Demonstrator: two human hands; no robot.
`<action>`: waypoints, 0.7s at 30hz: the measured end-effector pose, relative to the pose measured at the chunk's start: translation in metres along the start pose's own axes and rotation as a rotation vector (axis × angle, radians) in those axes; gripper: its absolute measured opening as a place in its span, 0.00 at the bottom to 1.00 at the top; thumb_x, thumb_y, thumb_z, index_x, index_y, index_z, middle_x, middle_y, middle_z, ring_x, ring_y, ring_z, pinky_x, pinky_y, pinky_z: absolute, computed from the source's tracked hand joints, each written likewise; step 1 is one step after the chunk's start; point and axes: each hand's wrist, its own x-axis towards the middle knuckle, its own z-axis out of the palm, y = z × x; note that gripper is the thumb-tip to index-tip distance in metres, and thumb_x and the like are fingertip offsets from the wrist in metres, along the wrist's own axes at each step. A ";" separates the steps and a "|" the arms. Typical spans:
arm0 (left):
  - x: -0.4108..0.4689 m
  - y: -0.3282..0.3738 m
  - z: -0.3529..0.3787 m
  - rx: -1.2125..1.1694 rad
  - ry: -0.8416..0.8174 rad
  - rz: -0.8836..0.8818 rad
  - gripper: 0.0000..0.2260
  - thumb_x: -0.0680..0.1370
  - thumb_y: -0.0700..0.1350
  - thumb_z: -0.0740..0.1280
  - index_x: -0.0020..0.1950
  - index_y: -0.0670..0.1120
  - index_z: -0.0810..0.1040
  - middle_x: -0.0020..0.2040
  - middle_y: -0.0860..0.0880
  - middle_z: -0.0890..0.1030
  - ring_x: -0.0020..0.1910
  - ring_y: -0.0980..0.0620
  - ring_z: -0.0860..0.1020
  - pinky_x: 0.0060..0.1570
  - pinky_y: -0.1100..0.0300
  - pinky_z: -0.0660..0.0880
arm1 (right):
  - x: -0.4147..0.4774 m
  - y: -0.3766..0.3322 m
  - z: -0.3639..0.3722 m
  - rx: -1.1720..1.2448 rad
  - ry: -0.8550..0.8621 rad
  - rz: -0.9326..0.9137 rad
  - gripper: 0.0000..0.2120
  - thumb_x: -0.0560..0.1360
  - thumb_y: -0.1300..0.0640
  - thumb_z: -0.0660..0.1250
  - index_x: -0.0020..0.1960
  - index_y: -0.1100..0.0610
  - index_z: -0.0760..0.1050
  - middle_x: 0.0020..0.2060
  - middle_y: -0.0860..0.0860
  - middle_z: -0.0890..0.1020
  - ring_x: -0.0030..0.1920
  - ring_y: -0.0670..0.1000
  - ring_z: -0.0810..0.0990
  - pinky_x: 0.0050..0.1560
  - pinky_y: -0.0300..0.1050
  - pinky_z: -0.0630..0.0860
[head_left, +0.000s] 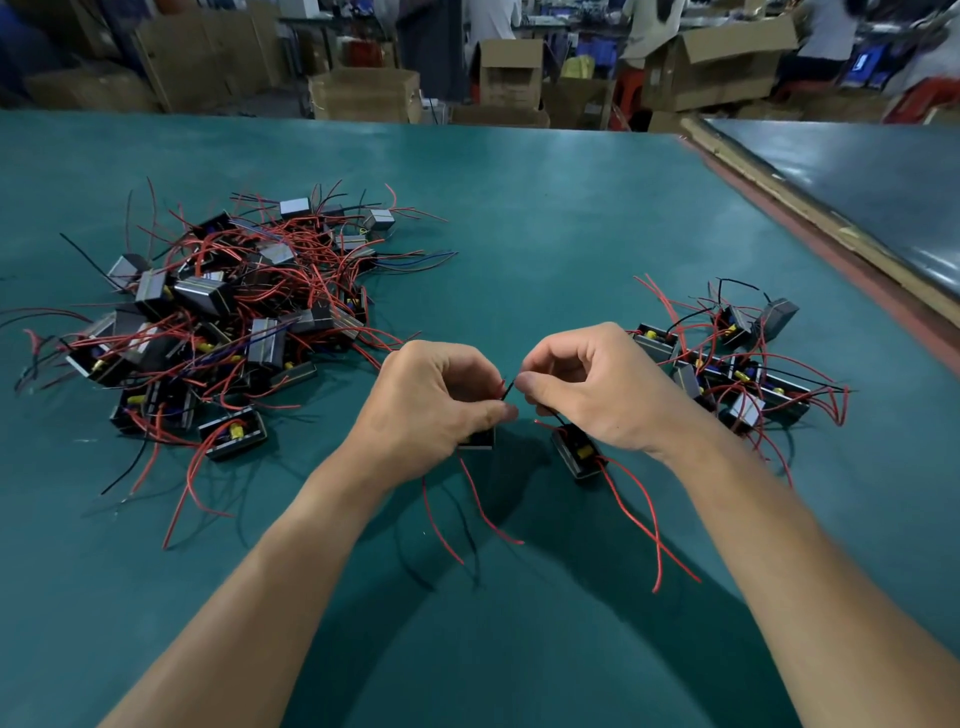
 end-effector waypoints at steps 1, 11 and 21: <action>0.000 0.000 0.000 -0.002 -0.012 0.002 0.08 0.68 0.39 0.79 0.36 0.45 0.81 0.33 0.48 0.83 0.31 0.53 0.78 0.39 0.48 0.80 | 0.000 0.000 0.001 -0.003 -0.006 -0.002 0.07 0.76 0.59 0.71 0.39 0.57 0.81 0.32 0.56 0.83 0.35 0.60 0.81 0.43 0.58 0.80; -0.004 0.004 0.003 0.022 -0.108 0.007 0.11 0.72 0.45 0.75 0.32 0.48 0.78 0.29 0.56 0.77 0.27 0.59 0.73 0.32 0.60 0.73 | 0.000 0.000 0.005 -0.010 -0.040 -0.017 0.06 0.73 0.59 0.70 0.38 0.57 0.79 0.31 0.55 0.82 0.31 0.50 0.76 0.34 0.50 0.75; -0.006 0.013 0.001 -0.127 -0.084 -0.044 0.06 0.77 0.35 0.69 0.43 0.45 0.80 0.37 0.46 0.85 0.36 0.46 0.77 0.39 0.36 0.76 | 0.001 0.001 0.001 0.050 -0.014 0.005 0.07 0.75 0.62 0.71 0.38 0.58 0.81 0.28 0.51 0.74 0.31 0.48 0.67 0.32 0.41 0.64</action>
